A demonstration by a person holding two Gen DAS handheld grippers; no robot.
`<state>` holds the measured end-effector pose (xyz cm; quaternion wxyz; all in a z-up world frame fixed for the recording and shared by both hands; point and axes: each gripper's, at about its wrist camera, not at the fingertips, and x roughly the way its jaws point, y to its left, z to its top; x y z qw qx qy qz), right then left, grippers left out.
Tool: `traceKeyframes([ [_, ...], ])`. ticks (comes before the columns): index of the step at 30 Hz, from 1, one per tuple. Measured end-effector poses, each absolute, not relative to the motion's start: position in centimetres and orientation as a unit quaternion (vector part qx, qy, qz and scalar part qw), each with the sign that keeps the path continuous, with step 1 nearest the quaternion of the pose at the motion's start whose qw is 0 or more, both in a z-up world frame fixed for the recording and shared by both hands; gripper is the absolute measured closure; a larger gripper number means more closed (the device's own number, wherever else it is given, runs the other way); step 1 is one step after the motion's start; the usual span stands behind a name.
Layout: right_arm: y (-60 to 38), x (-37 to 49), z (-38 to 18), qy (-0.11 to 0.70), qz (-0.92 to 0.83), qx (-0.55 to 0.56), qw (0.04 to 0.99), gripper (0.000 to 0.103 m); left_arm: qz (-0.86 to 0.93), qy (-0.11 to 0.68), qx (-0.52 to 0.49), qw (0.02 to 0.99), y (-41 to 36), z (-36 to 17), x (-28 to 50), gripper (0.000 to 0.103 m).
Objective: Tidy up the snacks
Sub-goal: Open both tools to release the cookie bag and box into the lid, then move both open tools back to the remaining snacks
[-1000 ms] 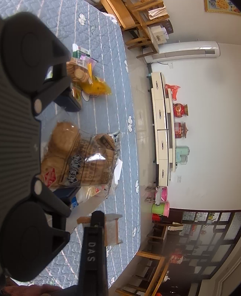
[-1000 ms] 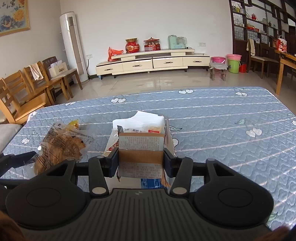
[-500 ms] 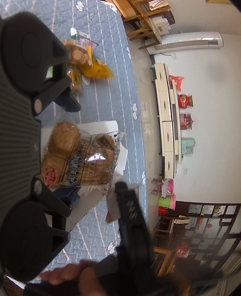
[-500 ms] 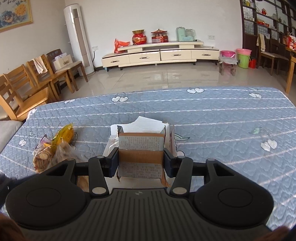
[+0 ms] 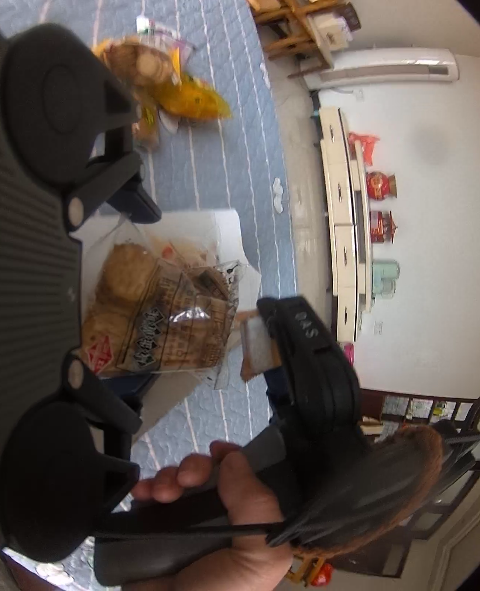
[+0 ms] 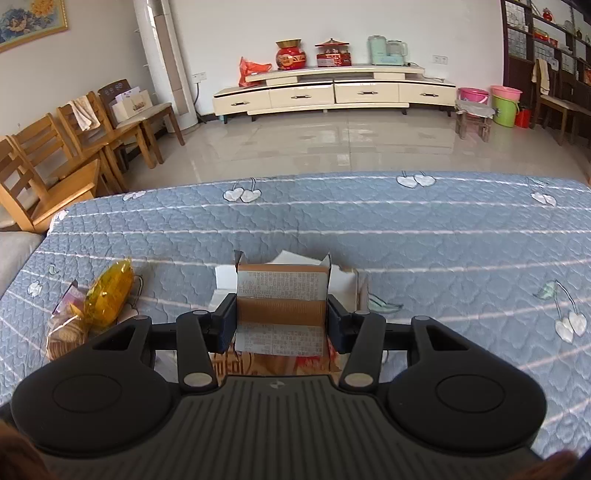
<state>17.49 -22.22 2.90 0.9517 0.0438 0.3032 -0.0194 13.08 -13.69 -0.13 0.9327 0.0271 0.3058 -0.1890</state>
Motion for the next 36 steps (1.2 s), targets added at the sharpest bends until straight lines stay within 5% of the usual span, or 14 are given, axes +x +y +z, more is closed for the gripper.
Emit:
traceKeyframes([
  [2, -22.2, 17.5, 3.0, 0.300, -0.017, 0.041, 0.953, 0.037, -0.198, 0.309, 0.016, 0.930, -13.7, -0.4, 13.6, 0.020],
  [4, -22.5, 17.0, 3.2, 0.289, -0.022, 0.043, 0.956, 0.020, -0.202, 0.307, 0.008, 0.930, -13.5, -0.4, 13.6, 0.018],
  [17, -21.8, 8.0, 4.2, 0.242, -0.053, 0.042, 0.968, 0.016, -0.139, 0.305, 0.005, 0.942, -10.3, 1.3, 11.3, 0.013],
  [24, -20.5, 2.5, 3.8, 0.227, -0.060, 0.030, 0.972, 0.000, -0.086, 0.307, -0.011, 0.948, -6.9, 2.4, 10.0, 0.012],
  [36, -16.8, -2.0, 2.8, 0.232, -0.036, 0.013, 0.972, 0.000, -0.031, 0.301, -0.018, 0.953, -2.1, 3.2, 8.2, 0.012],
])
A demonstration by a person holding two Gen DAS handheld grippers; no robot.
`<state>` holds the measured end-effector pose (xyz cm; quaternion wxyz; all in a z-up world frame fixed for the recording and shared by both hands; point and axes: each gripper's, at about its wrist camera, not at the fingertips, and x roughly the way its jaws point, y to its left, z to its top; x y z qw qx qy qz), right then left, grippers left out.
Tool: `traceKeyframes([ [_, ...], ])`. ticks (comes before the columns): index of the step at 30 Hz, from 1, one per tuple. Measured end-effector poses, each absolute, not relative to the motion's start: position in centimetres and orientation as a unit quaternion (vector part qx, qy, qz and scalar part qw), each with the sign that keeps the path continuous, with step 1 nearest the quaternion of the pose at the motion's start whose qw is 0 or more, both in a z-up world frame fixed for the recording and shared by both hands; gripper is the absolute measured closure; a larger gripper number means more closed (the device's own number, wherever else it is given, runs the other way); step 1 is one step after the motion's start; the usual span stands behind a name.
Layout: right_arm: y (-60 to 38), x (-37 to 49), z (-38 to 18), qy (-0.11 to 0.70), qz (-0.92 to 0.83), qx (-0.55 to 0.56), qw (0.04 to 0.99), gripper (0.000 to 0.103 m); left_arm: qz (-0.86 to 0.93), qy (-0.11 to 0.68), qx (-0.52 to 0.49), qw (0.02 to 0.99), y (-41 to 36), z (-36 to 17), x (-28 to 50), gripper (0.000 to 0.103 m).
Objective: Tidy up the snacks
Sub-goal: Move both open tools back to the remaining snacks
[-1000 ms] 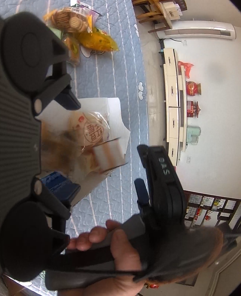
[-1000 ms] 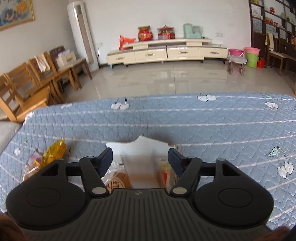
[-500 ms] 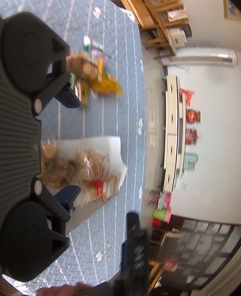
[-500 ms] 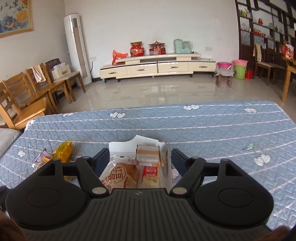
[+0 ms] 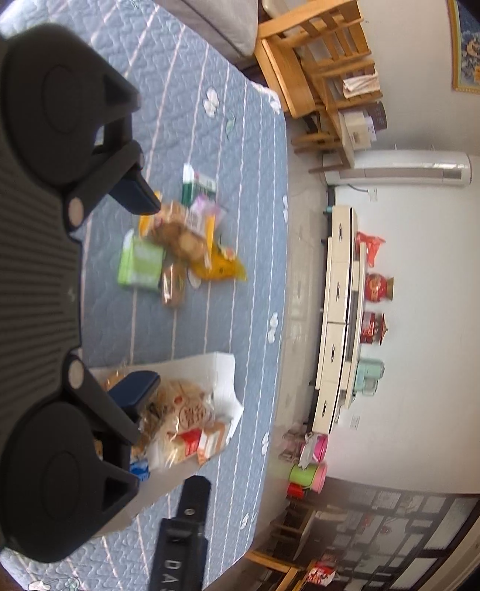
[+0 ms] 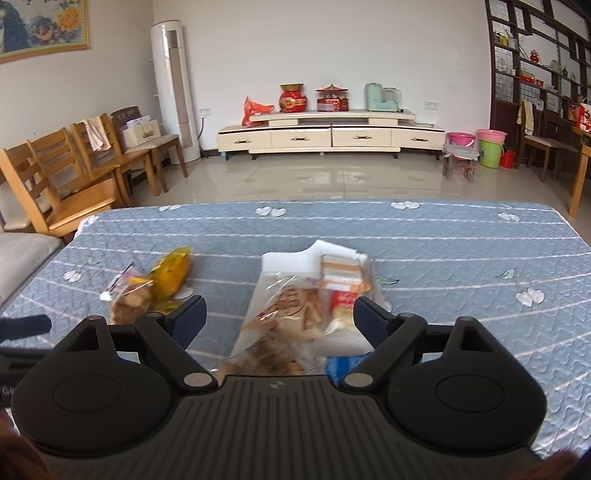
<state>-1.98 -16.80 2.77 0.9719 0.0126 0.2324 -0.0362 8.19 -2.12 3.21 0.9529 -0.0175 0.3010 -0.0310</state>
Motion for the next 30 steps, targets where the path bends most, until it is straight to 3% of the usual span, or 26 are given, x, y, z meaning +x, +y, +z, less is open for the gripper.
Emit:
traceKeyframes([
  [27, -11.2, 1.5, 1.3, 0.268, 0.032, -0.002, 0.963, 0.000, 0.025, 0.320, -0.055, 0.946, 5.8, -0.2, 8.3, 0.011],
  [30, -11.3, 2.0, 0.6, 0.277, 0.036, 0.003, 0.960, 0.000, 0.030, 0.323, -0.039, 0.945, 6.2, -1.1, 9.3, 0.007],
])
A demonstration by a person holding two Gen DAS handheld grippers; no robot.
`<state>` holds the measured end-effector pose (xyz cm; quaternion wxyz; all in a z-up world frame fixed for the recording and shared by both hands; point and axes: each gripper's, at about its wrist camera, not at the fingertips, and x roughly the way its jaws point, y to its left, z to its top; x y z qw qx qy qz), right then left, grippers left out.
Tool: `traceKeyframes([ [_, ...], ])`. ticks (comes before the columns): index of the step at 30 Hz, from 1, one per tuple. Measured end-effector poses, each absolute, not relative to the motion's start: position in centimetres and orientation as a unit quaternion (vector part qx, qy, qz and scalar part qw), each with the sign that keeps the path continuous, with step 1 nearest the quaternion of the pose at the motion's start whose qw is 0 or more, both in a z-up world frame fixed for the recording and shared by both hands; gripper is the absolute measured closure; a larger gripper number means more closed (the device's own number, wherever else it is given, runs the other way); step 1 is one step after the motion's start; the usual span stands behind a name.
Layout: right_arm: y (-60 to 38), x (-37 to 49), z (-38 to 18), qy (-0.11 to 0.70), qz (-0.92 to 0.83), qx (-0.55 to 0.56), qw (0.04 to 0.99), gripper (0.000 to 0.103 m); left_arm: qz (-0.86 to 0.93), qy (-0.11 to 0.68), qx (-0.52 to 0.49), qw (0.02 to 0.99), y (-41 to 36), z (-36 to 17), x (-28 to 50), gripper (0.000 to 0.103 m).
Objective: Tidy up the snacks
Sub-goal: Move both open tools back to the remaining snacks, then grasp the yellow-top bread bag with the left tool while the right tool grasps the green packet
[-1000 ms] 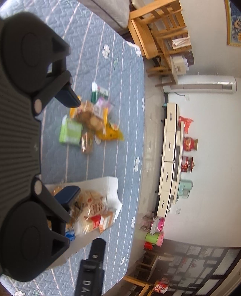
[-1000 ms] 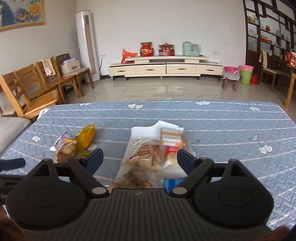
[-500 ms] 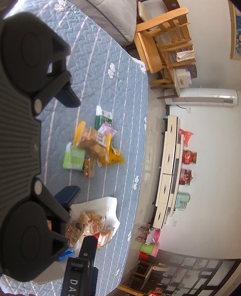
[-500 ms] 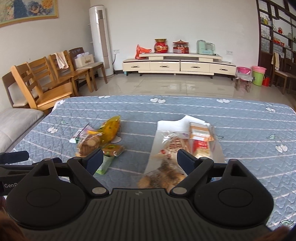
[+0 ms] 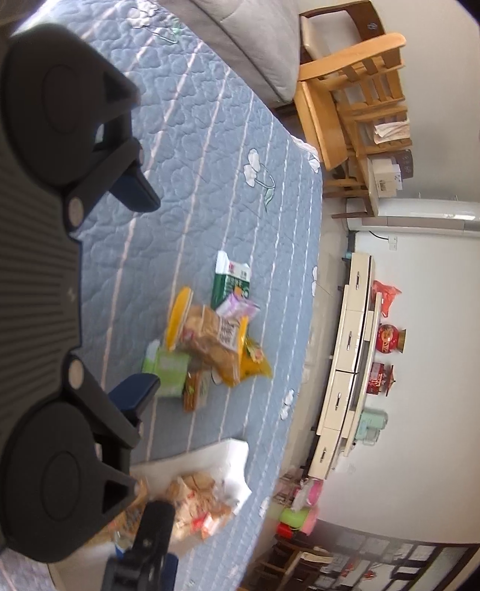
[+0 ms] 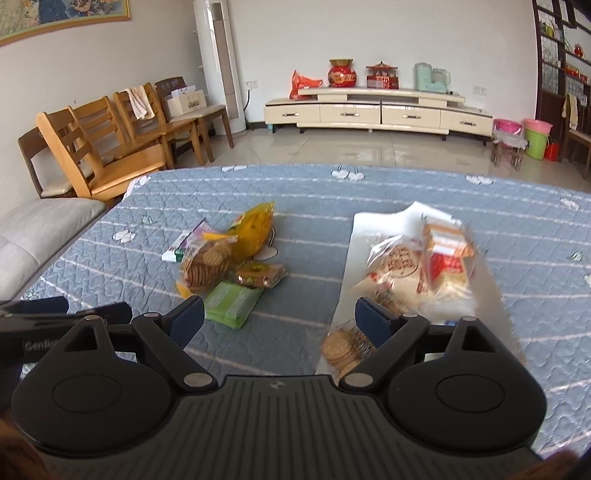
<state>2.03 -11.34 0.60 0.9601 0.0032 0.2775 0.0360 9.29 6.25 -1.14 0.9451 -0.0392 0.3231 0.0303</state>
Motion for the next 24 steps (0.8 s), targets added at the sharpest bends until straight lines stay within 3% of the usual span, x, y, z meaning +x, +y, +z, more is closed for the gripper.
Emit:
traceKeyframes([
  [16, -11.9, 4.3, -2.1, 0.299, 0.048, 0.031, 0.953, 0.000, -0.008, 0.337, 0.016, 0.941, 3.8, -4.0, 20.8, 0.003],
  [18, -11.8, 4.5, -2.3, 0.301, 0.048, 0.031, 0.952, 0.000, -0.016, 0.354, 0.019, 0.935, 3.6, -4.8, 22.3, 0.019],
  [20, -11.7, 4.9, -2.5, 0.306, 0.049, 0.034, 0.950, 0.000, -0.033, 0.374, 0.009, 0.927, 3.7, -5.5, 23.3, 0.054],
  [22, -11.2, 5.5, -2.9, 0.314, 0.051, 0.034, 0.947, 0.000, -0.036, 0.375, 0.010, 0.926, 3.8, -5.7, 23.1, 0.063],
  [24, -10.6, 6.0, -3.2, 0.321, 0.052, 0.032, 0.945, 0.000, -0.037, 0.368, -0.003, 0.929, 4.8, -5.3, 22.0, 0.066],
])
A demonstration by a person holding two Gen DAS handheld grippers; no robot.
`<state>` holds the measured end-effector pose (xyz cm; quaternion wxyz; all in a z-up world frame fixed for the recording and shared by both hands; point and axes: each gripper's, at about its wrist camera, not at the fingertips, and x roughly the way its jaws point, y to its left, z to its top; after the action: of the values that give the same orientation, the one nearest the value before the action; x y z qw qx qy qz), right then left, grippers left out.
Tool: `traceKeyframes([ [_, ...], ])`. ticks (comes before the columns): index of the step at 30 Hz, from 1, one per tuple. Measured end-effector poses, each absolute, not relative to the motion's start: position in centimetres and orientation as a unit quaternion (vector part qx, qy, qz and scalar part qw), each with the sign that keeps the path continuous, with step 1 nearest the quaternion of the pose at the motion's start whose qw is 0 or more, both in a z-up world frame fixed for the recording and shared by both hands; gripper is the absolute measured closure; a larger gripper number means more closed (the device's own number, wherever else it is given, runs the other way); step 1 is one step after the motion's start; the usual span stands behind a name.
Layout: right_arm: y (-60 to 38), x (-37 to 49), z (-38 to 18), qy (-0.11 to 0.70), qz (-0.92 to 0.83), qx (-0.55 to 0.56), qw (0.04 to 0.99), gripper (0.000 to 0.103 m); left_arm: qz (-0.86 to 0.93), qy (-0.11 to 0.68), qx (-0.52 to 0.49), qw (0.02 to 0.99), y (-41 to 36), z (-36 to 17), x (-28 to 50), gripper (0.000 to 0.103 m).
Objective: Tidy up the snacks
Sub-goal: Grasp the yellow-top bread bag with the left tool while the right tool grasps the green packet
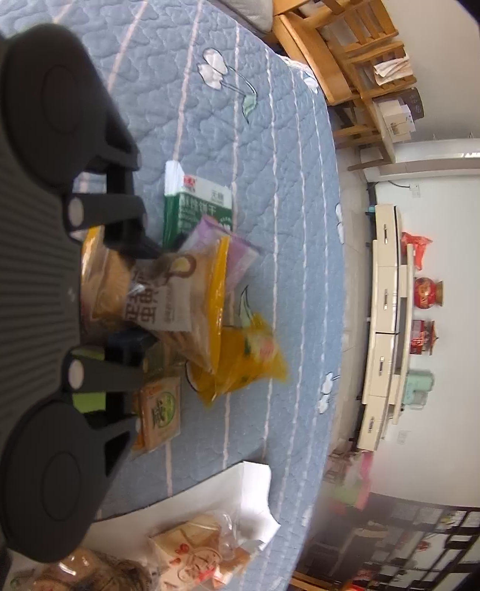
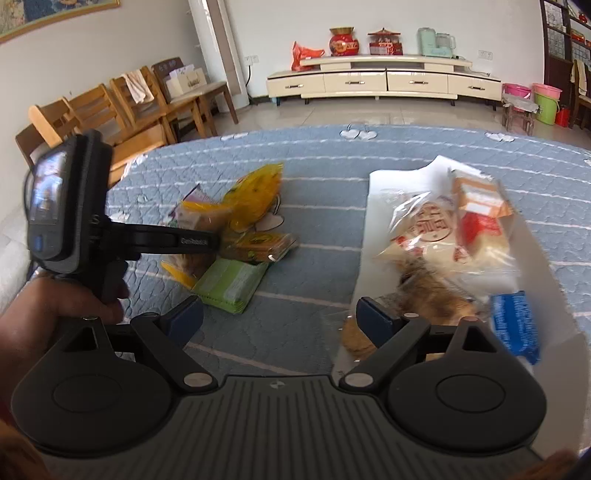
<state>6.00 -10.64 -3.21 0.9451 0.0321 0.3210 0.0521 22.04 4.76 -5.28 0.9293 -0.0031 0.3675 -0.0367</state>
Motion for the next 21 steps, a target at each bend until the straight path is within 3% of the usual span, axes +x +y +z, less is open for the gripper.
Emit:
traceKeyframes([
  [12, -5.3, 13.1, -6.5, 0.372, 0.039, 0.052, 0.926, 0.000, 0.045, 0.338, -0.040, 0.939, 11.7, -3.5, 12.6, 0.066],
  [15, -3.9, 15.0, -7.6, 0.385, 0.022, 0.044, 0.921, 0.004, 0.060, 0.339, -0.048, 0.937, 12.4, -3.4, 11.7, 0.066],
  [18, -2.9, 15.7, -7.8, 0.376, 0.014, 0.027, 0.926, 0.025, 0.066, 0.337, -0.057, 0.937, 12.8, -3.0, 11.5, 0.066],
  [19, -2.7, 15.7, -7.8, 0.373, 0.011, 0.022, 0.928, 0.040, 0.066, 0.335, -0.059, 0.938, 12.8, -2.9, 11.3, 0.066],
  [21, -2.9, 15.3, -7.7, 0.371, 0.012, 0.015, 0.928, 0.041, 0.064, 0.330, -0.062, 0.940, 12.6, -2.5, 11.0, 0.066],
])
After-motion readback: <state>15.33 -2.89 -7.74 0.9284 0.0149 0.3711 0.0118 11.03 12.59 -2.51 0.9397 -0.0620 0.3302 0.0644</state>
